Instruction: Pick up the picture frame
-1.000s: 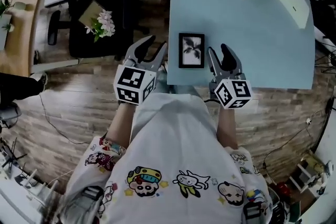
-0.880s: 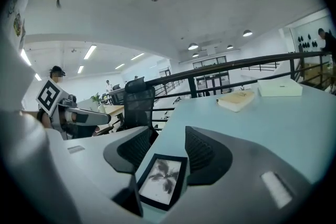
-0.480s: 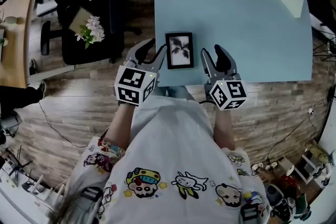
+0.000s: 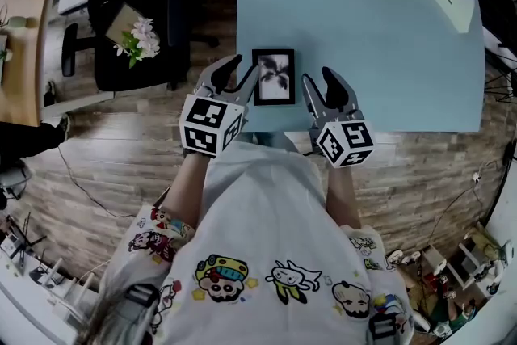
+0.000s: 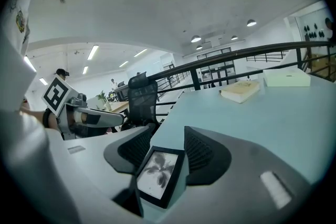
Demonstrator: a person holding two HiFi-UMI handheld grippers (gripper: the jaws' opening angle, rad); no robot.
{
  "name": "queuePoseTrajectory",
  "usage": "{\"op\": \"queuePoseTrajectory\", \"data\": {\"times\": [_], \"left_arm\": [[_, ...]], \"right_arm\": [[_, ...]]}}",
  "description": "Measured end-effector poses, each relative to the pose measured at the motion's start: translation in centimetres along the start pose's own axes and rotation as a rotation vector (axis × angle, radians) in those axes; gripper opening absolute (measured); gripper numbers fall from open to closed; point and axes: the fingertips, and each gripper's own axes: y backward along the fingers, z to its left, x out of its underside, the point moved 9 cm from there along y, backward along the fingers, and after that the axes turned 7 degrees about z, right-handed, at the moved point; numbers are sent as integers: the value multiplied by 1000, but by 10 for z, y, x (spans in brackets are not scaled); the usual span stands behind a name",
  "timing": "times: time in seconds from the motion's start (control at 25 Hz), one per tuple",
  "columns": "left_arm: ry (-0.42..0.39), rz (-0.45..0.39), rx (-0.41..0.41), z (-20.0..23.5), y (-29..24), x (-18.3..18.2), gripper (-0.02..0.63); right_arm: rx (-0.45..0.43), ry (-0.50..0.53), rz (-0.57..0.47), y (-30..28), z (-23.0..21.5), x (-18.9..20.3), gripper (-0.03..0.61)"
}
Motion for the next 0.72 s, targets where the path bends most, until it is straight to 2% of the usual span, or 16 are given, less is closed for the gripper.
{"op": "queuePoseTrajectory", "data": {"times": [0.72], "left_arm": [[90, 141, -8, 6, -38, 51, 141]], "right_arm": [[-29, -61, 97, -30, -7, 40, 199]]}}
